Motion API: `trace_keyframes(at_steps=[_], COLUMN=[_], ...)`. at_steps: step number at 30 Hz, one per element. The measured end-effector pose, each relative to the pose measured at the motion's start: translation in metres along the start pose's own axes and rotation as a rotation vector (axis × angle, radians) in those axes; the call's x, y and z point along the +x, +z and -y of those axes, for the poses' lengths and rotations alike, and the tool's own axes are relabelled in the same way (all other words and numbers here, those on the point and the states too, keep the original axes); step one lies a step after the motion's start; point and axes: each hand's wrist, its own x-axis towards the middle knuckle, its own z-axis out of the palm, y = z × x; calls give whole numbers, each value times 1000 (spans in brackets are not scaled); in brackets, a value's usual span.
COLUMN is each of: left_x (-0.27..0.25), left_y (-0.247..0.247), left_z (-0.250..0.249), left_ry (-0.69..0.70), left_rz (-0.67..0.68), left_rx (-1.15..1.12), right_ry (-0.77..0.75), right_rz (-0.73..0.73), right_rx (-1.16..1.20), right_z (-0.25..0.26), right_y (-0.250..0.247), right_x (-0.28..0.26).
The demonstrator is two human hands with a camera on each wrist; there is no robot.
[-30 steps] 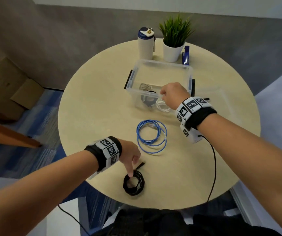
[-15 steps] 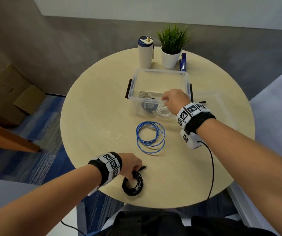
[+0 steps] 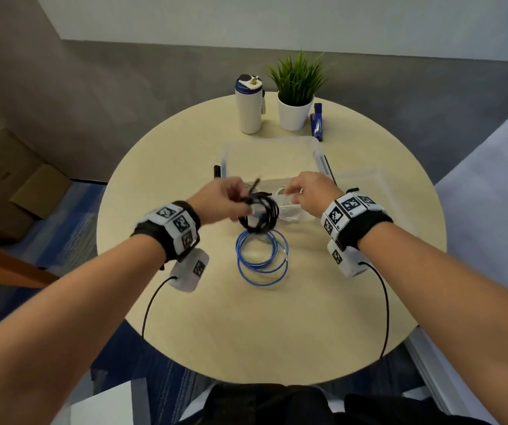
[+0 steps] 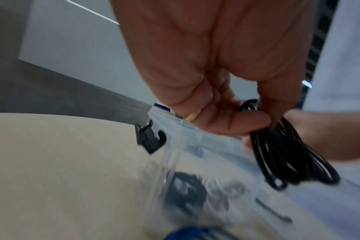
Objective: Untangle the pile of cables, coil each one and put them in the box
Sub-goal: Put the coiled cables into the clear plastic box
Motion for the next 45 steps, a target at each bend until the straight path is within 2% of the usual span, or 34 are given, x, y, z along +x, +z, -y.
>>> trace_keyframes(at_steps=[3, 5, 7, 13, 15, 18, 21, 22, 24, 26, 28, 30, 33, 35, 39, 42, 45], left_x=[22, 41, 57, 86, 91, 93, 79, 72, 58, 49, 47, 47, 48, 47, 46, 47, 45], left_y=[-6, -7, -5, 9, 13, 13, 14, 14, 16, 25, 39, 49, 55, 57, 56, 53, 49], left_z=[-14, -13, -10, -7, -4, 0, -11, -16, -21, -11, 9, 31, 58, 68, 78, 77, 71], left_ry=[5, -49, -119, -180, -198, -112, 180, 251, 297, 251, 149, -24, -227, -257, -289, -288, -252], left_rz=[-294, -446, -482, -170, -106, -141, -272, -236, -36, 196, 310, 270, 240, 244, 218, 213, 213], left_rx=[-157, -76, 123, 747, 825, 760, 502, 424, 386, 523, 759, 932, 963, 930, 866, 812, 734], right_ry=[-21, -32, -45, -67, -76, -76, -66, -64, -61, -64, -65, -87, -173, -183, -154, -82, 45], right_rz=[9, 9, 8, 22, 20, 13, -6, -13, -25, -34, -49, -114, -224, -183, -25, 69, 245], right_rx=[41, 61, 86, 142, 143, 142, 147, 148, 138, 127, 91, -5, 0, 59, -37, -48, -85], right_z=[-2, -3, -4, -5, -6, -6, -6, -5, -3, 0, 2, 4, 6, 7, 7, 8, 2], right_y=[-1, 2, 5, 10, 11, 13, 14, 14, 13, 13, 14, 14, 19, 28, 45, 52, 63], right_x=[-2, 0, 3, 9, 10, 14, 22, 24, 28, 32, 34, 31, 21, 15, 13, 12, 10])
